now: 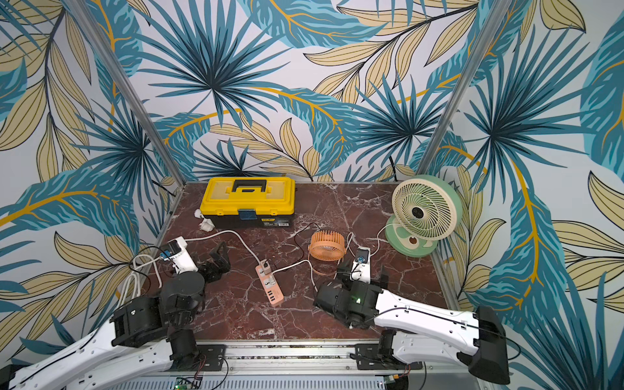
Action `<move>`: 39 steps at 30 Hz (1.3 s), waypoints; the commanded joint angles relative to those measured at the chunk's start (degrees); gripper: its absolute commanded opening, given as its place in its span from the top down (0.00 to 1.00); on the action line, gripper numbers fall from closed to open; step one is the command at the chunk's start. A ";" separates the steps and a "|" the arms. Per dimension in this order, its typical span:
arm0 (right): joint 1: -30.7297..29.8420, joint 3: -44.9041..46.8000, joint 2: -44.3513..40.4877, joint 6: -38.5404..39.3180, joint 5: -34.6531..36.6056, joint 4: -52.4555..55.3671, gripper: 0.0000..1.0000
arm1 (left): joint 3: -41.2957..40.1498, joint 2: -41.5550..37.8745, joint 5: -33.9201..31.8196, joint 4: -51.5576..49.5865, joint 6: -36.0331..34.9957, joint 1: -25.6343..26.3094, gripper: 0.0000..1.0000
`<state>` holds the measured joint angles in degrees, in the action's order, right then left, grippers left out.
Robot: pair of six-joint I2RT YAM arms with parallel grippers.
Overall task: Plug the desk fan into the power strip
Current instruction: Reset both arms
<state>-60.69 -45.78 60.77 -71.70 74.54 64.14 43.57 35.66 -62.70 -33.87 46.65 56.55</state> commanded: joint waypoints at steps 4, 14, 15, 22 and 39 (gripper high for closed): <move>20.78 9.26 -5.50 31.09 -13.97 -30.52 0.00 | -4.26 8.23 -11.63 18.11 -16.65 -16.62 0.00; 47.53 14.92 -9.46 39.56 -23.23 -43.07 0.00 | -10.42 32.82 6.80 38.38 -27.47 -39.05 0.00; 47.63 14.77 -8.45 41.70 -20.34 -44.38 0.01 | -11.92 32.62 9.04 40.38 -27.92 -40.16 0.00; 51.34 22.05 3.30 56.52 -24.48 -73.75 0.00 | -18.06 38.17 17.26 57.45 -38.37 -41.96 0.00; 62.13 21.99 16.23 68.03 -65.80 -101.37 0.00 | -16.77 44.02 31.28 66.78 -44.33 -47.94 0.00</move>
<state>1.87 -27.70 79.72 -5.80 14.35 -32.56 25.36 79.18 -32.80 27.88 5.78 8.91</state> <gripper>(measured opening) 0.995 0.999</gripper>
